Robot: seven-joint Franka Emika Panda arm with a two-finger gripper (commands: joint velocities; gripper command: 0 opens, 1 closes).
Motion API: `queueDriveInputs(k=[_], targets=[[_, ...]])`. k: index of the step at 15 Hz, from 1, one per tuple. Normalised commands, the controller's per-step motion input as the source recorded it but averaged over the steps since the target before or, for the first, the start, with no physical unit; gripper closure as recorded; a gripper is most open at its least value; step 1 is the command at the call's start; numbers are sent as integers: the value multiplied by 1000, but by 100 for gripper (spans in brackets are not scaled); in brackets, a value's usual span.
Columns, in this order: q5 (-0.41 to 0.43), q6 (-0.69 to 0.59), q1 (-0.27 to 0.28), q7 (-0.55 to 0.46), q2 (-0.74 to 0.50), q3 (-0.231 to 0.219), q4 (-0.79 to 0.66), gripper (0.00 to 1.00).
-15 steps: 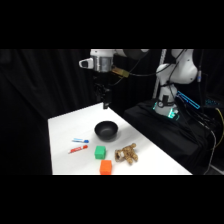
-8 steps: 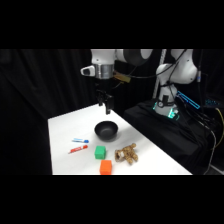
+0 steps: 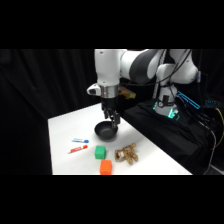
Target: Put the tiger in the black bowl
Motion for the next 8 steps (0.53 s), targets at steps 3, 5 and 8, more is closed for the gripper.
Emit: queueDriveInputs(k=[3, 5, 8], targets=[[79, 314, 68, 162, 281, 4, 27, 0], [79, 287, 85, 153, 316, -5, 72, 0], [46, 257, 129, 186, 257, -22, 48, 0]])
